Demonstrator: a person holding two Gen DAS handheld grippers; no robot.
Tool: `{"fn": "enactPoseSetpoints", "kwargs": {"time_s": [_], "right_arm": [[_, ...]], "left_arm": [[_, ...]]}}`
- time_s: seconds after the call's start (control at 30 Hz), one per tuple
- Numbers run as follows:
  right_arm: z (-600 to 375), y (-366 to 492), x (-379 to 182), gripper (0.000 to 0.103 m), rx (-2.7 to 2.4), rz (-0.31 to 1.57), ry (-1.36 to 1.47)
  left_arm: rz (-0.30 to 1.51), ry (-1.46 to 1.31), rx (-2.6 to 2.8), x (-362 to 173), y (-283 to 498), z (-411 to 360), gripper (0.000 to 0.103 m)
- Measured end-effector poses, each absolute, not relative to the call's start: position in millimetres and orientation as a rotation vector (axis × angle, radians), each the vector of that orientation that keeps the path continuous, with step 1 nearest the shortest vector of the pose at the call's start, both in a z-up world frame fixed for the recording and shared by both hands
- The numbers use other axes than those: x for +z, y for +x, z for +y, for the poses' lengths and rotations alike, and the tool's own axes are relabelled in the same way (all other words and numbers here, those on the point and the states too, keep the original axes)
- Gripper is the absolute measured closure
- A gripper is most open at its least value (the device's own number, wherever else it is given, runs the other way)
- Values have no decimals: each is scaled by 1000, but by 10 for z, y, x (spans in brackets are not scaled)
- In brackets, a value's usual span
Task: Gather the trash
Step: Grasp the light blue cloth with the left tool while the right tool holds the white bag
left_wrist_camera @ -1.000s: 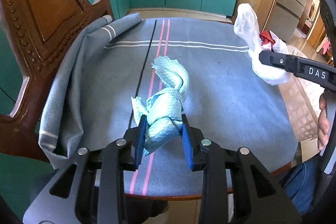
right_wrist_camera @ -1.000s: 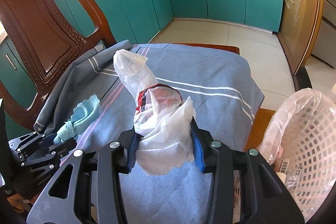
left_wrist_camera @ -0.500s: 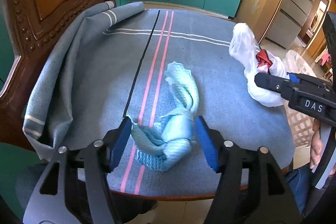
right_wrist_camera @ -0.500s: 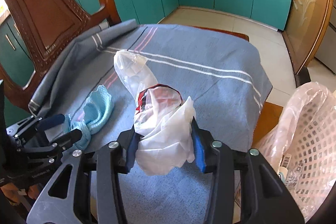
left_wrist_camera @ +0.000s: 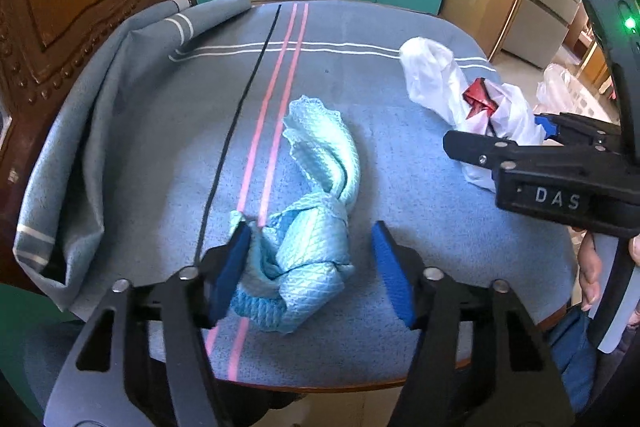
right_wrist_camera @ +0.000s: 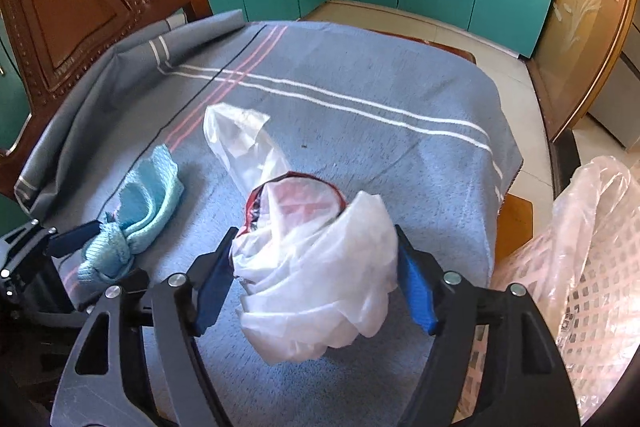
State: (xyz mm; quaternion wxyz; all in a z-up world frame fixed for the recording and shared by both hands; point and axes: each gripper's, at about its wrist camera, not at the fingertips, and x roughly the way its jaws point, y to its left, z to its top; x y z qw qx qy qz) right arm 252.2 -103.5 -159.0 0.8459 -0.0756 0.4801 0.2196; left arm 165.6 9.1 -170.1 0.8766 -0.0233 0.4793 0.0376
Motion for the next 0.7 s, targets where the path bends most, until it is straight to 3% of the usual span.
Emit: {"fn": "enactPoseSetpoints", "kwargs": {"time_s": [0.03,0.13,0.43,0.57,0.7], "right_arm": [[-1034,2517,-1603,31,462,1013,-165],[-1007,2519,-1621,31,459,1012,-176],[-974,2495,-1627,31,463,999,-195],[-946,2462,-1614,48,484,996,-209],[-908,2428,-1596,55,497,990,-221]], "left_arm": [[998,-37,83,-1701,1656,91,55],[995,-29,82,-1704,1658,87,65],[982,-26,79,-1662,1646,73,70],[984,-24,80,-1660,1643,59,70],[992,-15,82,-1681,1646,37,69]]}}
